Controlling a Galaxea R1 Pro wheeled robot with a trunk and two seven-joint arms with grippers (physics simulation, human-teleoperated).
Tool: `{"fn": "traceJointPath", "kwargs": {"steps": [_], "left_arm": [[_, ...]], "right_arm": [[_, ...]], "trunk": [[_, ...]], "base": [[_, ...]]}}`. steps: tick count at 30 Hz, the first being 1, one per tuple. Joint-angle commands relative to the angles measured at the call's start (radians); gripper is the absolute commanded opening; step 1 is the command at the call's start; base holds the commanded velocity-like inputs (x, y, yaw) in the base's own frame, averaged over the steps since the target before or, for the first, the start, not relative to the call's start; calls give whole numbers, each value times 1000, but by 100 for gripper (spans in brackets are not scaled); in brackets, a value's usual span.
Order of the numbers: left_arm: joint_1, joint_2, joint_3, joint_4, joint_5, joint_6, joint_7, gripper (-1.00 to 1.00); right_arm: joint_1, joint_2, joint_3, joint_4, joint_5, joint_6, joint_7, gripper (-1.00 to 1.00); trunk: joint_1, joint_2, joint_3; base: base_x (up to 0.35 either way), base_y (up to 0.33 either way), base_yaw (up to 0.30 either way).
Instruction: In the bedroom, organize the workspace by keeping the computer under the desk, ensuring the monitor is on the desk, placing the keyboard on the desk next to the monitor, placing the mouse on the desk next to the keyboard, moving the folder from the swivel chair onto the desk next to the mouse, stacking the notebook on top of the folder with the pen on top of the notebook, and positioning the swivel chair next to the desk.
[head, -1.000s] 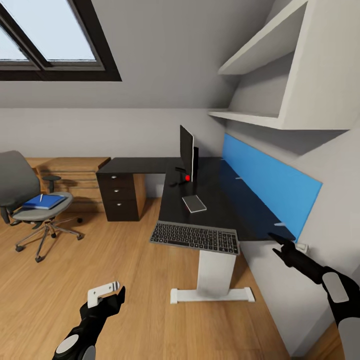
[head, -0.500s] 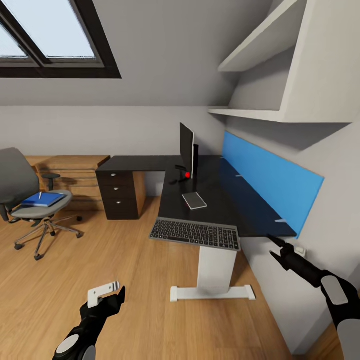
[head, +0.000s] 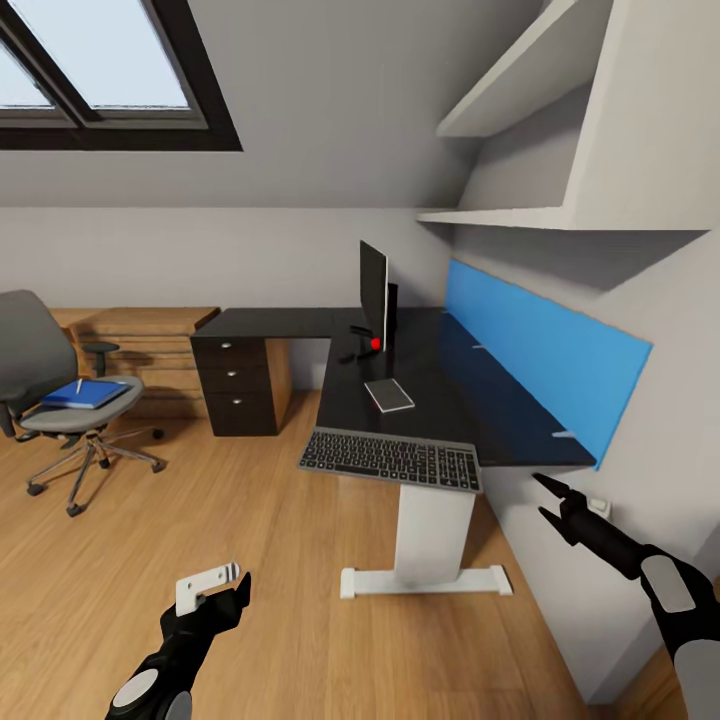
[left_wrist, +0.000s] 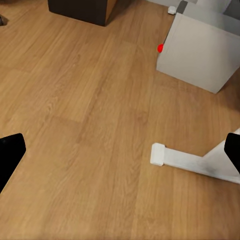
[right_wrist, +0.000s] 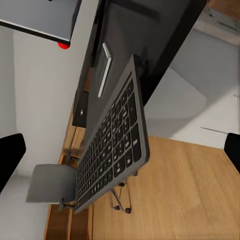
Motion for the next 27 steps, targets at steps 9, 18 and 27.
{"fn": "traceJointPath", "kwargs": {"steps": [9,18,27], "left_arm": [[0,0,-2,-2,11,3,9,100],[0,0,-2,-2,11,3,9,100],[0,0,0,-1,11,4,9,100]], "right_arm": [[-1,0,-4,0,-2,7,1,100],[-1,1,-4,0,-2,5,1,100],[-1,5,-4,0,-2,0,-1,100]], "trunk": [[35,-64,-29],[69,-127,-57],[69,-127,-57]], "base": [[0,0,0],[0,0,0],[0,0,0]]}}
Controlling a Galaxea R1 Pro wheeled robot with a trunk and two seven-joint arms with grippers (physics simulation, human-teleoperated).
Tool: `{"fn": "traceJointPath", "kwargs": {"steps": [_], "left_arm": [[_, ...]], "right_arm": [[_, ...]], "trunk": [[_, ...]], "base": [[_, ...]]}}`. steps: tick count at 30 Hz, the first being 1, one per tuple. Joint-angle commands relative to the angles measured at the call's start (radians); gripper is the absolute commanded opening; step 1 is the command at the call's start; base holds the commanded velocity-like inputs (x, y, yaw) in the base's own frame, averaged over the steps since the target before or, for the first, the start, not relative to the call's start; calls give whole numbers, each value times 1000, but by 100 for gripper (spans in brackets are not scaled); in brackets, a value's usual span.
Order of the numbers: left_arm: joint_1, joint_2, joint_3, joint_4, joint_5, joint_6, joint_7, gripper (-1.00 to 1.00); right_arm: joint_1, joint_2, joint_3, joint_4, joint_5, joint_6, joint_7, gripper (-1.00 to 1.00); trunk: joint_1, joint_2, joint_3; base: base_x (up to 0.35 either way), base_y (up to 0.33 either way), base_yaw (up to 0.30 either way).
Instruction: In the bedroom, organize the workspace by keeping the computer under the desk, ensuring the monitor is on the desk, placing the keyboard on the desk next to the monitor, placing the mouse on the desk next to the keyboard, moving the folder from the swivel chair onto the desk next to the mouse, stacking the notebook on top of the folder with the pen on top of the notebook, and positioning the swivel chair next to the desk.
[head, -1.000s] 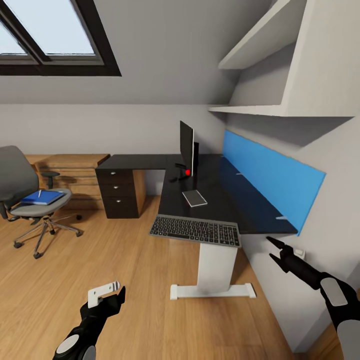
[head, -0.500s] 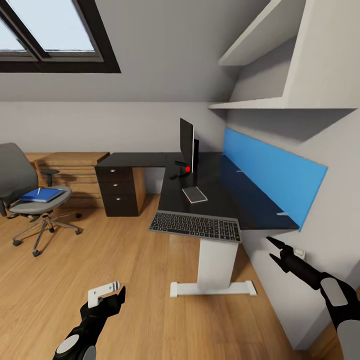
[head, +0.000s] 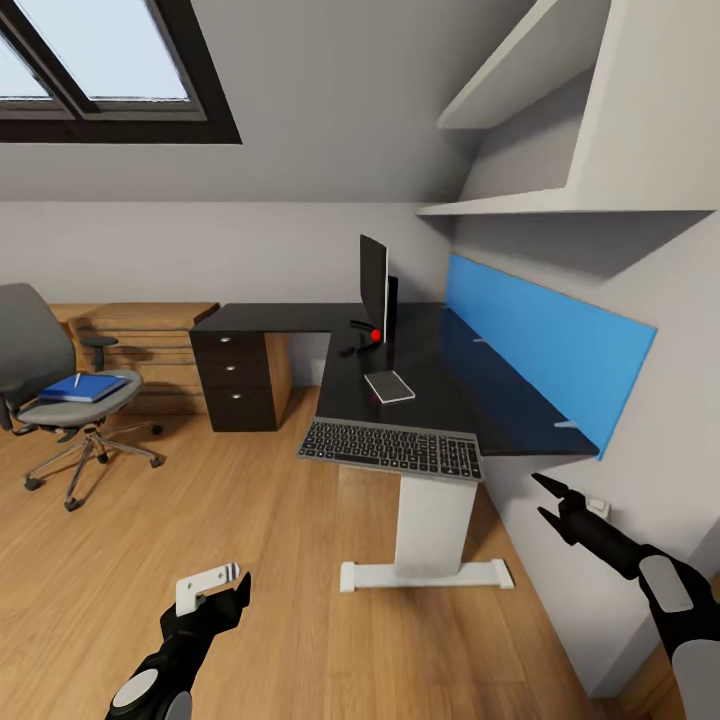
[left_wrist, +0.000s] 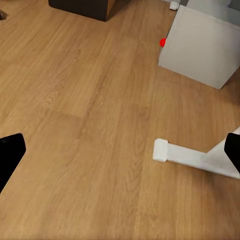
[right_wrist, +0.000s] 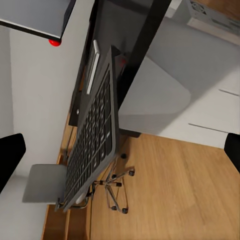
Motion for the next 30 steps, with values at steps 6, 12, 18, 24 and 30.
{"fn": "traceJointPath", "kwargs": {"steps": [6,12,18,24,30], "left_arm": [[0,1,-1,-1,9,3,8,100],[0,2,-1,-1,9,4,8,100],[0,2,-3,-1,8,2,8,100],[0,2,-4,0,7,2,8,100],[0,2,-4,1,7,3,8,100]], "right_arm": [[-1,2,-4,0,-3,4,1,100],[-1,3,-5,0,-3,3,-1,100],[-1,3,-5,0,-4,3,-2,100],[-1,1,-5,0,-3,3,-2,100],[-1,2,-5,1,-2,3,-3,100]], "trunk": [[0,0,-1],[0,0,-1],[0,0,-1],[0,0,-1],[0,0,-1]], "base": [[1,0,0],[132,88,0],[56,28,0],[210,5,0],[62,1,0]]}}
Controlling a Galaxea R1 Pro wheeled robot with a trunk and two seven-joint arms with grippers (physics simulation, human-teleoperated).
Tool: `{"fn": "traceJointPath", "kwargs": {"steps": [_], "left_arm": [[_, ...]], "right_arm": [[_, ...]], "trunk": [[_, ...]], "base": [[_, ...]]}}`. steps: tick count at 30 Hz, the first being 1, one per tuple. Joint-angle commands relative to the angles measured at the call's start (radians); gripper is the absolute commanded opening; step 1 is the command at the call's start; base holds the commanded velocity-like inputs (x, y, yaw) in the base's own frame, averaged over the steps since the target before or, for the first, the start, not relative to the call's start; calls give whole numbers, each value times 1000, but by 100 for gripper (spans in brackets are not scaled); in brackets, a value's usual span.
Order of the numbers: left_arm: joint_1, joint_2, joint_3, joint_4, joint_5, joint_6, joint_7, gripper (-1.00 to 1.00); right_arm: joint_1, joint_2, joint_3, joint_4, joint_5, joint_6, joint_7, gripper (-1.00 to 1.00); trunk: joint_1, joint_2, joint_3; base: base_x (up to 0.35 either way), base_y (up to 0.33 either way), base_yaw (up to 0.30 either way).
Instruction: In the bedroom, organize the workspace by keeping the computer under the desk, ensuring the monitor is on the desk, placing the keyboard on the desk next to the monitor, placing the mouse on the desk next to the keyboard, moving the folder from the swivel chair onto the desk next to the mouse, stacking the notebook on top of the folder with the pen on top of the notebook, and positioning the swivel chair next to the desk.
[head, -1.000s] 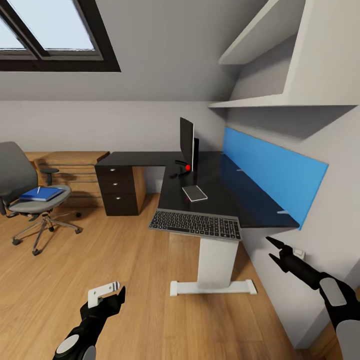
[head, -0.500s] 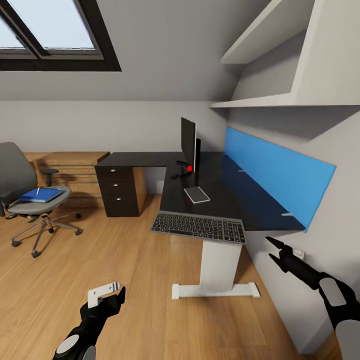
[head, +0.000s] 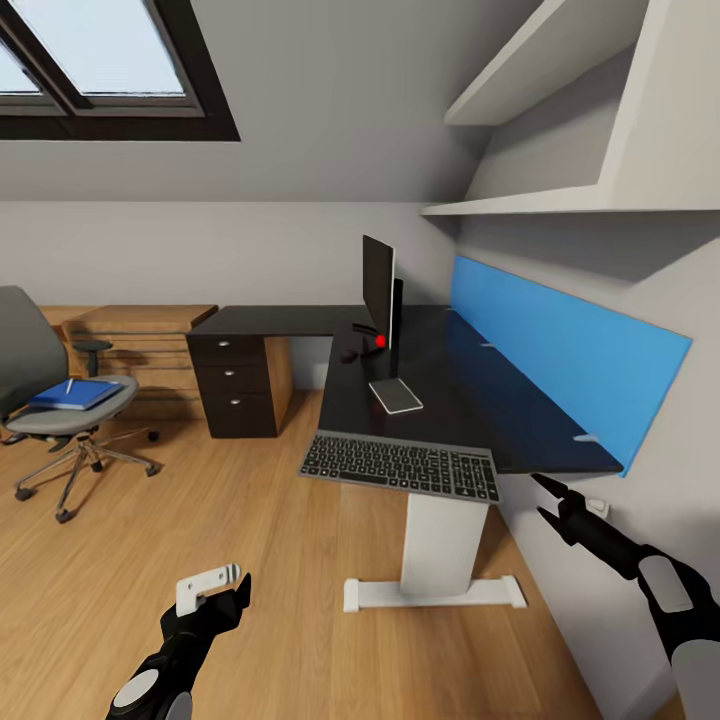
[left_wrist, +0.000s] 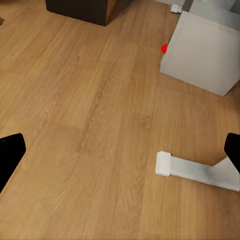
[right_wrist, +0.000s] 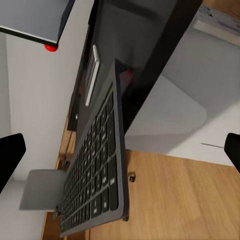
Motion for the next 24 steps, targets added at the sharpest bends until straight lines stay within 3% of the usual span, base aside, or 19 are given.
{"fn": "traceJointPath", "kwargs": {"steps": [1,9,24], "left_arm": [[0,0,-1,-2,11,3,9,100],[0,0,-1,-2,11,4,7,100],[0,-1,-1,-9,13,3,5,100]], "right_arm": [[-1,0,-3,0,-2,7,1,100],[-1,1,-3,1,-2,7,1,100],[-1,3,-1,47,0,-26,-14,100]], "trunk": [[0,0,-1],[0,0,-1],[0,0,-1]], "base": [[92,16,0],[157,52,0],[14,4,0]]}}
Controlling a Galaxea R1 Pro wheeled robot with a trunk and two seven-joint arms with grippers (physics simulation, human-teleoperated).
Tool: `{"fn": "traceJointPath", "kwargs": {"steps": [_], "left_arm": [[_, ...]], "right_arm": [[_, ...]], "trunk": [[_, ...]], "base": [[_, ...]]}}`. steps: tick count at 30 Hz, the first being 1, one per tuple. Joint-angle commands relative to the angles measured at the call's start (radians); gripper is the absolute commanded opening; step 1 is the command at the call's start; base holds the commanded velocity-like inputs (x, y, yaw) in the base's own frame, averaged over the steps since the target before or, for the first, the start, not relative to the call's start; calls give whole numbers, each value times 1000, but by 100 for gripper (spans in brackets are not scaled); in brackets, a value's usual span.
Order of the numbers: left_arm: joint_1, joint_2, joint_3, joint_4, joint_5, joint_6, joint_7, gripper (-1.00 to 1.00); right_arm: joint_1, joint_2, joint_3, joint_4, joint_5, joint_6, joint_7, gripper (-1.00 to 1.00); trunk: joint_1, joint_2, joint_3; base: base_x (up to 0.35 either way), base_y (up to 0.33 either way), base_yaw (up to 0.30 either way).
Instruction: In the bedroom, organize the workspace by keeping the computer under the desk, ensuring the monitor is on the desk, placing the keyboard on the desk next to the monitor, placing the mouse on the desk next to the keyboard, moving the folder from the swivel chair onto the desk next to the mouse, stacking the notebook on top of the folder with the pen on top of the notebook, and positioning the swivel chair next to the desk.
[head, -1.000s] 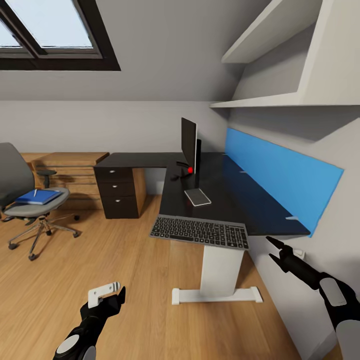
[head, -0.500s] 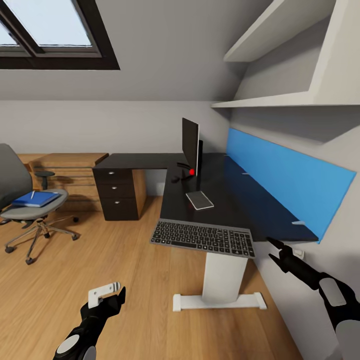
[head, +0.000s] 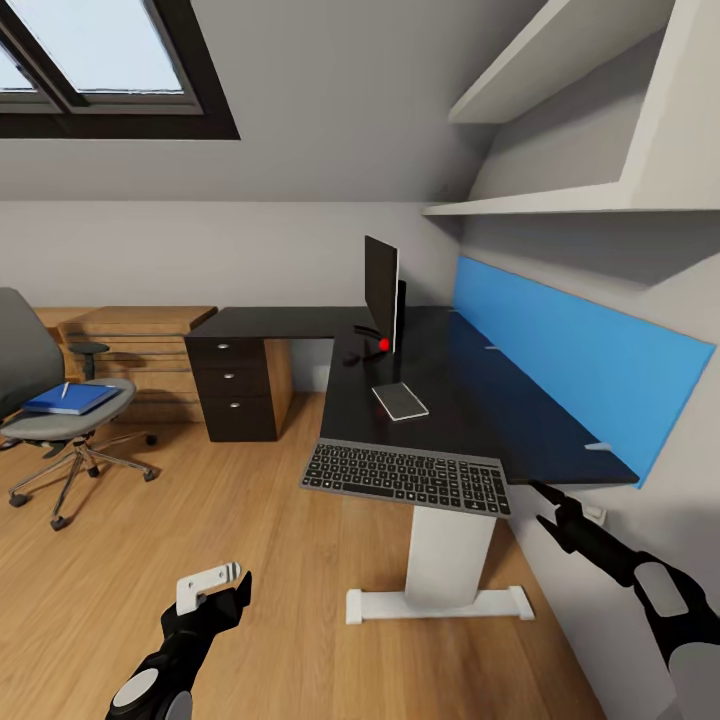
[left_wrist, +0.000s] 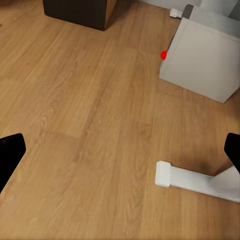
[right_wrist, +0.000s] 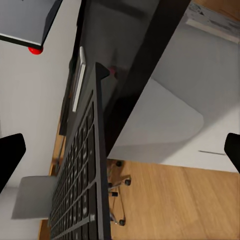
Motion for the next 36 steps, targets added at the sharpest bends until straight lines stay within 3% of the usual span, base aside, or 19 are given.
{"fn": "traceJointPath", "kwargs": {"steps": [1,36], "left_arm": [[0,0,-1,-2,11,3,9,100],[0,0,-5,0,12,3,8,100]], "right_arm": [[-1,1,-4,1,-2,6,1,100],[-1,21,3,42,0,-39,0,100]], "trunk": [[0,0,-1],[0,0,-1]], "base": [[0,0,0],[0,0,0]]}}
